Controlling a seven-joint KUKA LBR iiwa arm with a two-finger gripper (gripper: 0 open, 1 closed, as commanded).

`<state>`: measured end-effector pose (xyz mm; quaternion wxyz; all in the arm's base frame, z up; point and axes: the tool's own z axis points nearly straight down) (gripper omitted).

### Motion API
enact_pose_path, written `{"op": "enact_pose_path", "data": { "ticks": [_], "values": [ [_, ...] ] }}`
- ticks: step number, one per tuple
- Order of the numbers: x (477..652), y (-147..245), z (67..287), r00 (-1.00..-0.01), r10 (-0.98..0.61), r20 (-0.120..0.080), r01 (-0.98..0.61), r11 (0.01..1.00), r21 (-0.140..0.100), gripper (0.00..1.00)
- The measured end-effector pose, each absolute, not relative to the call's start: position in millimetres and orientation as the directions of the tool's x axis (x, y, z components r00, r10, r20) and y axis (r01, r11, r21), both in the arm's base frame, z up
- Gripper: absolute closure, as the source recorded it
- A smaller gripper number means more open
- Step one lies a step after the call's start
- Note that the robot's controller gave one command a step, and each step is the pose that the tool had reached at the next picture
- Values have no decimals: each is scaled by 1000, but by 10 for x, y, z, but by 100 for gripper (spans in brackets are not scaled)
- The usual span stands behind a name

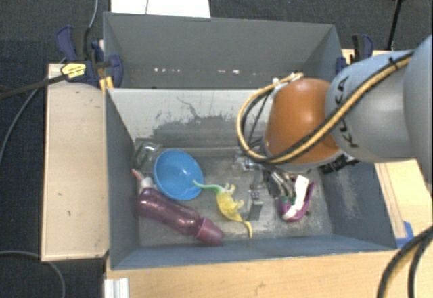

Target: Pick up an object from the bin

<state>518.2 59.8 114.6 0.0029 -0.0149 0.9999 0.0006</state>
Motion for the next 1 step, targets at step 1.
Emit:
{"op": "enact_pose_path", "data": {
  "ticks": [1],
  "values": [
    [5182,606,1013,-999,-37,0,-37,999,1,0]
  ]
}}
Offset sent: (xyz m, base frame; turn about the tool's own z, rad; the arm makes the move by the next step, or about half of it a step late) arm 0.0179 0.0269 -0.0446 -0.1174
